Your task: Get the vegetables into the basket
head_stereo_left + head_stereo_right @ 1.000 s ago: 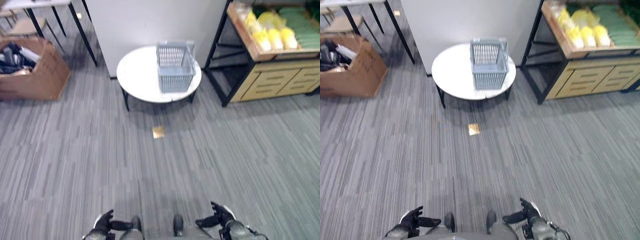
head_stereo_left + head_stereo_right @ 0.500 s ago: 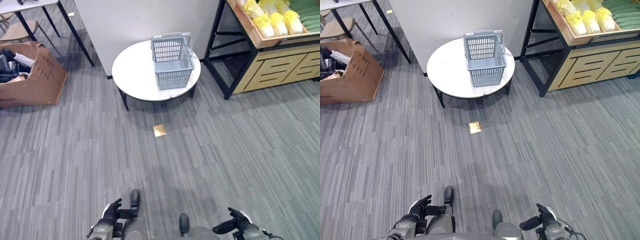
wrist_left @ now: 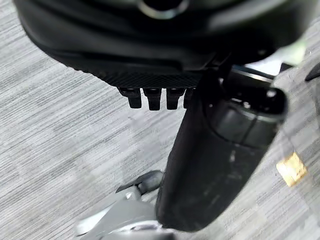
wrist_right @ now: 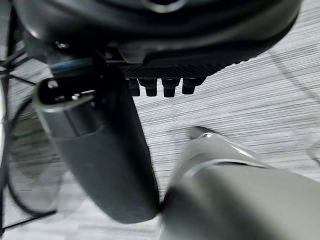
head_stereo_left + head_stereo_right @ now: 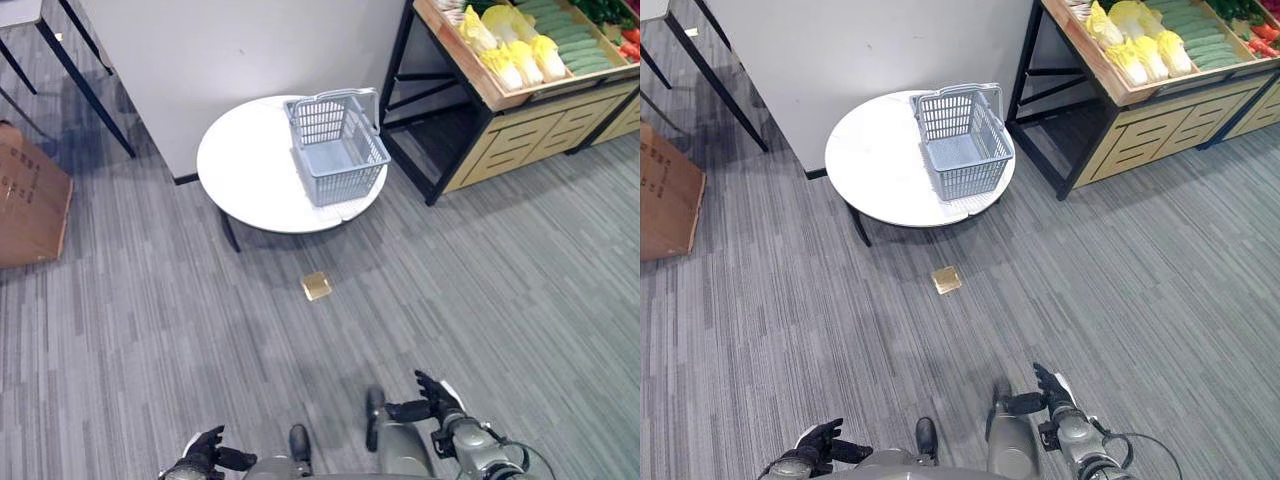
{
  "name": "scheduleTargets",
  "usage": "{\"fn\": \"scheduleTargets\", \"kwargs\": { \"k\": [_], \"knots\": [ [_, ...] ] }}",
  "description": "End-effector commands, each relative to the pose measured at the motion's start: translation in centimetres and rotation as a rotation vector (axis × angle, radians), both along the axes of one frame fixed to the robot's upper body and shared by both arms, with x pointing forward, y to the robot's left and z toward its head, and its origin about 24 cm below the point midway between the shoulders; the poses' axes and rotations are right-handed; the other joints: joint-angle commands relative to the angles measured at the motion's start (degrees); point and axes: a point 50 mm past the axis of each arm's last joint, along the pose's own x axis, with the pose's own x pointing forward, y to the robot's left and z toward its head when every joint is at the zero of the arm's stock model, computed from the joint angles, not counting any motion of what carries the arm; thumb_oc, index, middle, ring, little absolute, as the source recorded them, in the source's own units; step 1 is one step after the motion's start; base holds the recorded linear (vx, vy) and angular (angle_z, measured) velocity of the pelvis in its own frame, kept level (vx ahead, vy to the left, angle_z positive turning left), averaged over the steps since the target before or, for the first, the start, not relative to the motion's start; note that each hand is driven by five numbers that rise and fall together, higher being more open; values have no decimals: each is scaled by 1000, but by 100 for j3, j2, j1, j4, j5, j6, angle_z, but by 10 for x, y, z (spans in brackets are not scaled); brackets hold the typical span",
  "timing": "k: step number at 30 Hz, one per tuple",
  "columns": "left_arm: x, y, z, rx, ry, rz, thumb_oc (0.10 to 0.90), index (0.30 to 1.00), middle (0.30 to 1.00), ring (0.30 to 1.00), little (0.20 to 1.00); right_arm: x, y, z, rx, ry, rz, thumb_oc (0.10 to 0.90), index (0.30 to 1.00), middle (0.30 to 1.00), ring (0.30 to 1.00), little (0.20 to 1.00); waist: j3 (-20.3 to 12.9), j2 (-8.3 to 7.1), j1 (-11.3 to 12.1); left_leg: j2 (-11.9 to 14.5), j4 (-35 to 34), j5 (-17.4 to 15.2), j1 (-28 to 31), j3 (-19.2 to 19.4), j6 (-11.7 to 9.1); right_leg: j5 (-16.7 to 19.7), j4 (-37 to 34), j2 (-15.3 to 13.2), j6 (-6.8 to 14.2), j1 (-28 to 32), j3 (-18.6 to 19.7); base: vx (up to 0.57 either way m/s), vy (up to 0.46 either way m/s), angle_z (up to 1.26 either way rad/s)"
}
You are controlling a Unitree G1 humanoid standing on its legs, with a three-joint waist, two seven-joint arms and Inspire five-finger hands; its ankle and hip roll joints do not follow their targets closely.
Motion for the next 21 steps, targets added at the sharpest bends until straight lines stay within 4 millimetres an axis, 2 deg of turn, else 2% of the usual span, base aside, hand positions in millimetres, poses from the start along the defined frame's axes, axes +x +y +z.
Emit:
{"fn": "scheduleTargets", "kwargs": {
  "k": [1, 4, 5, 7, 8, 13, 14, 17, 18, 19, 20, 21],
  "knots": [
    [-6, 4, 1, 4, -25, 11, 900, 1000, 1000, 1000, 1000, -17, -22, -3, -74, 53, -3, 900, 1000, 1000, 1000, 1000, 3, -7, -42, 740, 757, -319, -122, -280, -427, 644, 344, -5, 177, 704, 141, 273, -225, 70],
    [-9, 1, -1, -4, -14, 18, 900, 1000, 1000, 1000, 1000, -15, -25, -1, -80, 51, -2, 900, 1000, 1000, 1000, 1000, -72, 40, -16, 800, 755, -310, -115, -310, -497, 562, 373, 83, 120, 768, 51, 154, -167, 52],
    [-13, -1, -2, -10, -5, 24, 900, 1000, 1000, 1000, 1000, -11, -27, 1, -78, 30, -1, 900, 1000, 1000, 1000, 1000, -141, 117, -23, 951, 769, -191, -86, -369, -609, 411, 505, 217, 24, 785, -2, 175, -210, 23],
    [-13, -2, -3, -14, -6, 25, 900, 1000, 1000, 1000, 1000, -9, -28, 3, -79, 21, -1, 900, 1000, 1000, 1000, 1000, -161, 160, -32, 1031, 784, -126, -92, -395, -667, 333, 572, 272, -20, 765, -28, 155, -220, 2],
    [-9, -5, -2, -19, -16, 22, 900, 1000, 1000, 1000, 1000, -8, -32, 4, -87, 17, -10, 900, 1000, 1000, 1000, 1000, -199, 219, -39, 1181, 739, -10, -43, -423, -760, 181, 666, 372, -86, 767, -107, 147, -222, -5],
    [1, -12, -1, -36, -53, 16, 900, 1000, 1000, 1000, 1000, -10, -41, 6, -103, 22, -35, 900, 1000, 1000, 1000, 1000, -237, 345, -88, 1381, 767, 251, -46, -510, -884, -54, 813, 551, -212, 744, -153, 120, -177, 5],
    [3, -14, -1, -39, -62, 12, 900, 1000, 1000, 1000, 1000, -11, -42, 5, -108, 26, -40, 900, 1000, 1000, 1000, 1000, -220, 356, -69, 1379, 832, 394, -81, -606, -923, -73, 810, 586, -236, 761, -153, 107, -165, -4],
    [7, -15, 0, -46, -78, 8, 900, 1000, 1000, 1000, 1000, -15, -46, 5, -117, 38, -46, 900, 1000, 1000, 1000, 1000, -215, 343, -86, 1363, 1187, 468, -206, -644, -977, -124, 753, 631, -324, 846, -193, 96, -156, -8],
    [12, -17, 1, -53, -95, 4, 900, 1000, 1000, 1000, 1000, -23, -50, 3, -129, 62, -47, 900, 1000, 1000, 1000, 1000, -155, 277, -55, 1314, 1920, 657, -487, -642, -1026, -194, 690, 642, -438, 1004, -211, 97, -151, 8],
    [13, -18, 1, -55, -100, 4, 900, 1000, 1000, 1000, 1000, -26, -52, 2, -134, 69, -55, 900, 1000, 1000, 1000, 1000, -119, 262, -41, 1277, 2051, 688, -603, -686, -1020, -224, 659, 643, -458, 1083, -224, 204, -186, 32],
    [17, -18, 2, -55, -113, 7, 900, 1000, 1000, 1000, 1000, -36, -58, 0, -151, 106, -84, 900, 1000, 1000, 1000, 1000, -43, 238, -6, 1177, 1810, 604, -1003, -596, -916, -263, 540, 593, -425, 1292, -245, 135, -66, 33],
    [17, -18, 2, -55, -112, 7, 900, 1000, 1000, 1000, 1000, -36, -58, 0, -151, 106, -84, 900, 1000, 1000, 1000, 1000, -37, 238, -2, 1176, 1809, 599, -994, -593, -915, -266, 540, 592, -423, 1300, -243, 161, -15, 54]
  ]
}}
